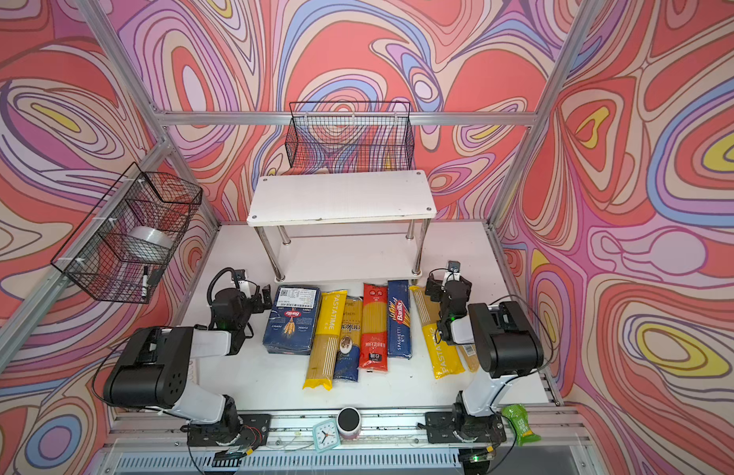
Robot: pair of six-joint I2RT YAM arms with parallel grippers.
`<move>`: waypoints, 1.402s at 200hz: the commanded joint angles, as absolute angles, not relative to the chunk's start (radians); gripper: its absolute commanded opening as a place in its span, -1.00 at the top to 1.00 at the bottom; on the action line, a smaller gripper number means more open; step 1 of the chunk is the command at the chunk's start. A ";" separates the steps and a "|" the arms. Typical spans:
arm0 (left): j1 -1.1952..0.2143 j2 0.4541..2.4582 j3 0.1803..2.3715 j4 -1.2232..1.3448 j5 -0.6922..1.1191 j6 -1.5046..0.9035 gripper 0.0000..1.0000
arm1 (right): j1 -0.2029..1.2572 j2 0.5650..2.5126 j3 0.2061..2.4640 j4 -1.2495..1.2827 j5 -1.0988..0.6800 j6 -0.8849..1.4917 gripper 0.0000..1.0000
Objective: Arrange pasta packages on shelves
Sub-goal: Pick up the pasta box from the center of the table.
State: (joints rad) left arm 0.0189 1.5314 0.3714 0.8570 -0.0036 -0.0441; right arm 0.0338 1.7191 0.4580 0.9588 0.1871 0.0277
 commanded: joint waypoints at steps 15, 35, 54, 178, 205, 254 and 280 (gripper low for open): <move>0.014 1.536 0.376 0.879 0.014 -0.032 -1.00 | 0.034 1.715 0.459 0.980 0.193 0.035 -0.97; 0.014 1.537 0.375 0.881 0.015 -0.031 -1.00 | 0.030 1.716 0.462 0.973 0.193 0.044 -0.97; 0.014 1.536 0.376 0.881 0.014 -0.031 -1.00 | 0.031 1.715 0.462 0.973 0.193 0.044 -0.97; 0.014 1.538 0.376 0.882 0.015 -0.030 -1.00 | 0.031 1.717 0.463 0.971 0.193 0.044 -0.97; 0.015 1.537 0.376 0.882 0.014 -0.030 -1.00 | 0.030 1.717 0.462 0.971 0.192 0.043 -0.97; 0.014 1.537 0.376 0.882 0.013 -0.030 -1.00 | 0.031 1.717 0.462 0.971 0.193 0.043 -0.97; 0.014 1.537 0.377 0.879 0.011 -0.033 -1.00 | 0.031 1.717 0.465 0.968 0.192 0.044 -0.97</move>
